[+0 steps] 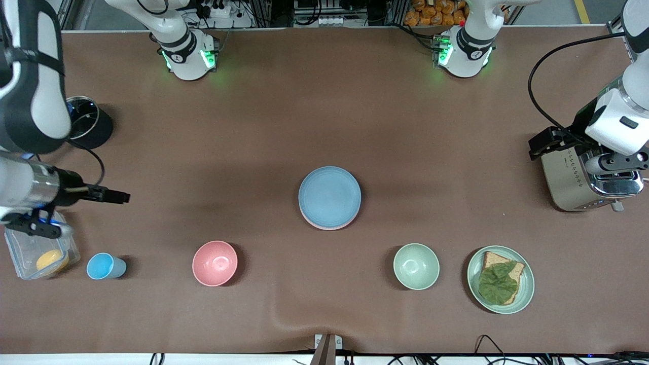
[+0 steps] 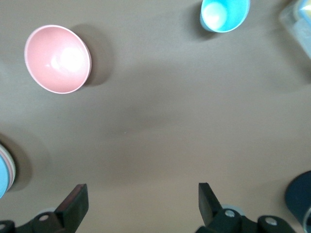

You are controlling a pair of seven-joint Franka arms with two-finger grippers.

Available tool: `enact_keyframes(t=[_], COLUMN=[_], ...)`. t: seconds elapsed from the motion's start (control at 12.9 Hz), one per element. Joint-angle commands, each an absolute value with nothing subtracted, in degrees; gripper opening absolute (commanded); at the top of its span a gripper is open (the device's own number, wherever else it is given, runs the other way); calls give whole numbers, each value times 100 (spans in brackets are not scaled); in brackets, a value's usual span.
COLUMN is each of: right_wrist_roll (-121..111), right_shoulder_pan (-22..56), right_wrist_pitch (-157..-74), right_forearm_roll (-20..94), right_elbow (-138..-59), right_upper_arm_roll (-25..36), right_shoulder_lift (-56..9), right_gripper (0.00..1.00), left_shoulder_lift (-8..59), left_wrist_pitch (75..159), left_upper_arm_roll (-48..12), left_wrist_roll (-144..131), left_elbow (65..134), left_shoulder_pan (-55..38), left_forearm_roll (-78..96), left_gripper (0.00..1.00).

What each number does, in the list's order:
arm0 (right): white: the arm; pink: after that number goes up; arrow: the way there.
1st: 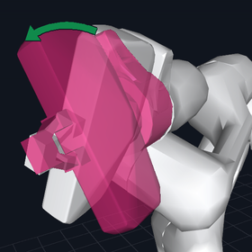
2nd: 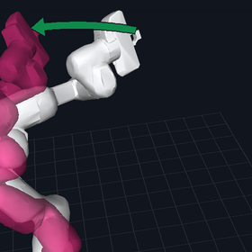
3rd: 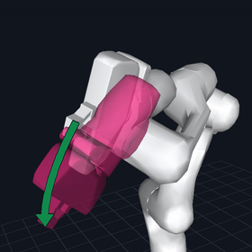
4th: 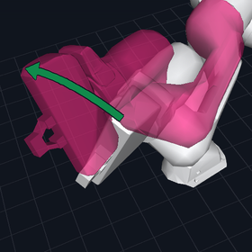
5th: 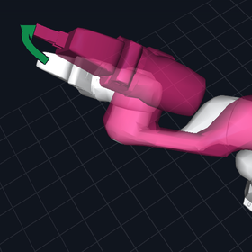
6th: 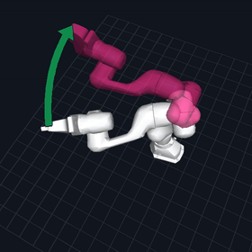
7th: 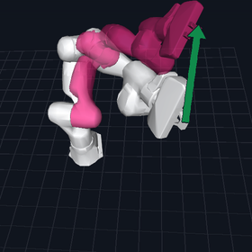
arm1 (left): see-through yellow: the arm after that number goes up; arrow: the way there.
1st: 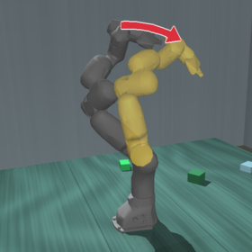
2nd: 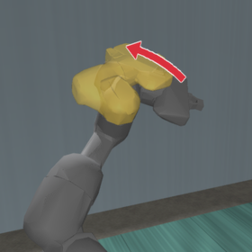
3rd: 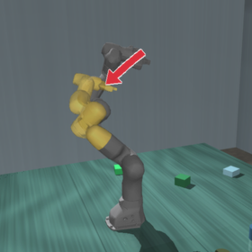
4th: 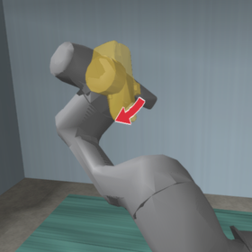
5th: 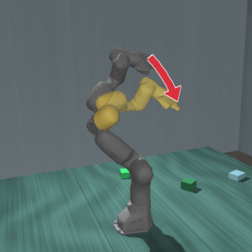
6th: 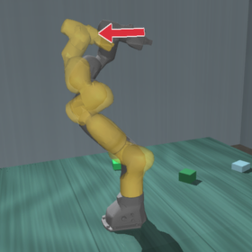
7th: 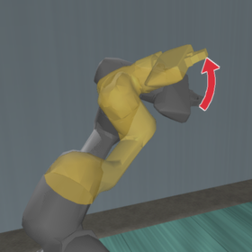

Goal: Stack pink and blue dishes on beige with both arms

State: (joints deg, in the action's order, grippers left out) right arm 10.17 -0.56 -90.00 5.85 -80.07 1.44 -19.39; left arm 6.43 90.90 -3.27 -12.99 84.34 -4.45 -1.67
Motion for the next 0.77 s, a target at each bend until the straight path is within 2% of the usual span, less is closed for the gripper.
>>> enact_keyframes(t=[0.0, 0.31, 0.7], right_wrist_roll=[976, 888, 554], right_shoulder_pan=[-114, -132, -141], right_wrist_pitch=[-9062, -8702, -8710], right_forearm_roll=[238, 9, 9], right_elbow=[-8928, -8895, -8798], right_upper_arm_roll=[44, 167, 272], right_shoulder_lift=[-759, -177, -105], right_gripper=[100, 100, 100], left_shoulder_lift=[484, 439, 413], left_wrist_pitch=[9062, 8921, 8903], left_upper_arm_roll=[-308, -308, -325], left_wrist_roll=[-1248, -1195, -1178], left_elbow=[8517, 8525, 8499], left_shoulder_pan=[-457, -325, -325], left_forearm_roll=[-246, -202, -202], left_gripper=[100, 100, 100])
